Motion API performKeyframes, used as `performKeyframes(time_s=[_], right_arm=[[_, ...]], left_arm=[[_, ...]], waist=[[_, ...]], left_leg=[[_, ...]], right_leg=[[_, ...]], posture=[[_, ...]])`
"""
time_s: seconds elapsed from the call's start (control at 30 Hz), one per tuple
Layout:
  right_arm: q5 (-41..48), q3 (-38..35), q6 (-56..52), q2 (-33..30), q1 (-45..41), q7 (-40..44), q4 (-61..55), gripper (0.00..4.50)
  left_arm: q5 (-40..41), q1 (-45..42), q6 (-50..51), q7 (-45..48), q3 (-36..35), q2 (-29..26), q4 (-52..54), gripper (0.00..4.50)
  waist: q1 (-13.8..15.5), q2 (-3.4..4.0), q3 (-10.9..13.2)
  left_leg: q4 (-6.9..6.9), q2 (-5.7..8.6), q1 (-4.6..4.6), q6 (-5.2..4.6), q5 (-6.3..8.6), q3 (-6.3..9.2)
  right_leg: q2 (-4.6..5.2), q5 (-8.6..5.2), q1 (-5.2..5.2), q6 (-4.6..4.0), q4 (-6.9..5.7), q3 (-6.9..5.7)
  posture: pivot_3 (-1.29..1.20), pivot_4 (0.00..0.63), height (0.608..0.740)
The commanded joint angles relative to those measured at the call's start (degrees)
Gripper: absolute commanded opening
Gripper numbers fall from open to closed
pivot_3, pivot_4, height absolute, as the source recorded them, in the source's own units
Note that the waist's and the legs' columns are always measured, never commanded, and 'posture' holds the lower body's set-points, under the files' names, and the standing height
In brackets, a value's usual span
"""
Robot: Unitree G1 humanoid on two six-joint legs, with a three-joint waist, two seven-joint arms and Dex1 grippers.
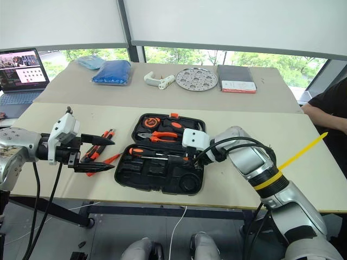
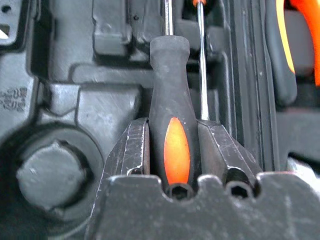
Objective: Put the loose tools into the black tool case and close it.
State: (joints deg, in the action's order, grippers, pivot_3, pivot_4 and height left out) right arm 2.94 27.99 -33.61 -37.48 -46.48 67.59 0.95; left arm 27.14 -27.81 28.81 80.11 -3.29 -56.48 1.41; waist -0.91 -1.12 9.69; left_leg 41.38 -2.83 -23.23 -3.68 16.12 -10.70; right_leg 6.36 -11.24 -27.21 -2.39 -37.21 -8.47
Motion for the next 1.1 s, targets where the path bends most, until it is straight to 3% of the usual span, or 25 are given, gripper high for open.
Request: performKeyframes(time_s=[0.03, 0.23, 0.5, 0.67, 0.93, 0.97, 1.1], right_arm=[[-0.1, -1.5, -0.7, -0.9, 0.0, 0.7, -2.4, 2.59], [2.3, -4.5, -5.0, 2.1, -1.5, -1.1, -4.2, 4.45], [3.3, -5.9, -8.3, 6.0, -2.6, -4.0, -3.7, 4.45], [4.6, -6.7, -9.7, 7.3, -2.5, -5.1, -3.1, 3.13], [5.2, -6.6, -9.6, 7.5, -1.9, -6.1, -1.9, 0.23], [5.2, -6.4, -9.3, 7.4, -1.7, -6.1, -1.7, 0.04], [3.8, -5.2, -7.5, 7.7, -0.9, -7.2, 0.5, 0.04]], left_arm=[[0.2, -2.4, -0.7, -0.3, -0.5, 0.0, 0.3, 4.50], [-0.3, -3.7, -1.2, -0.1, 0.1, 0.3, -1.1, 4.50], [-0.6, -4.7, -1.6, -0.4, 0.8, 0.9, -1.5, 4.50], [-0.7, -4.8, -2.0, -0.5, 0.8, 1.1, -1.7, 4.50], [-1.0, -4.8, -2.6, -0.4, 0.8, 0.8, -2.1, 4.50], [-1.0, -4.7, -2.7, -0.3, 0.8, 0.8, -2.1, 4.50], [-1.2, -4.6, -3.1, -0.2, 1.0, 0.8, -2.1, 4.50]], waist=[[0.0, 0.00, 0.0], [-0.2, -0.01, 0.0], [0.0, -0.01, 0.0], [0.0, -0.01, 0.0], [0.0, -0.01, 0.0], [0.0, -0.01, 0.0], [0.0, -0.01, 0.0]], left_leg=[[0.00, 0.00, 0.00, 0.00, 0.00, 0.00], [-0.03, -0.03, 0.02, 0.00, 0.00, 0.00], [-0.01, -0.02, 0.02, 0.01, -0.01, -0.02], [-0.01, 0.00, 0.00, 0.01, -0.01, -0.02], [-0.02, -0.01, 0.01, 0.01, -0.01, -0.02], [-0.02, -0.01, 0.01, 0.02, -0.01, -0.01], [-0.02, -0.01, 0.01, 0.01, -0.01, -0.02]], right_leg=[[0.00, 0.00, 0.00, 0.00, 0.00, 0.00], [-0.06, 0.00, 0.00, -0.01, 0.01, 0.00], [-0.07, 0.00, 0.00, -0.02, -0.02, -0.01], [-0.06, 0.00, 0.00, -0.02, -0.01, -0.02], [-0.07, 0.01, 0.00, -0.03, -0.02, -0.04], [-0.07, 0.01, 0.00, -0.03, -0.02, -0.04], [-0.07, 0.01, 0.00, -0.03, -0.02, -0.04]], posture=[[0.00, 0.150, 0.718], [0.00, 0.150, 0.718], [0.00, 0.150, 0.718], [0.00, 0.150, 0.718], [0.00, 0.150, 0.718], [0.00, 0.150, 0.718], [0.00, 0.150, 0.718]])
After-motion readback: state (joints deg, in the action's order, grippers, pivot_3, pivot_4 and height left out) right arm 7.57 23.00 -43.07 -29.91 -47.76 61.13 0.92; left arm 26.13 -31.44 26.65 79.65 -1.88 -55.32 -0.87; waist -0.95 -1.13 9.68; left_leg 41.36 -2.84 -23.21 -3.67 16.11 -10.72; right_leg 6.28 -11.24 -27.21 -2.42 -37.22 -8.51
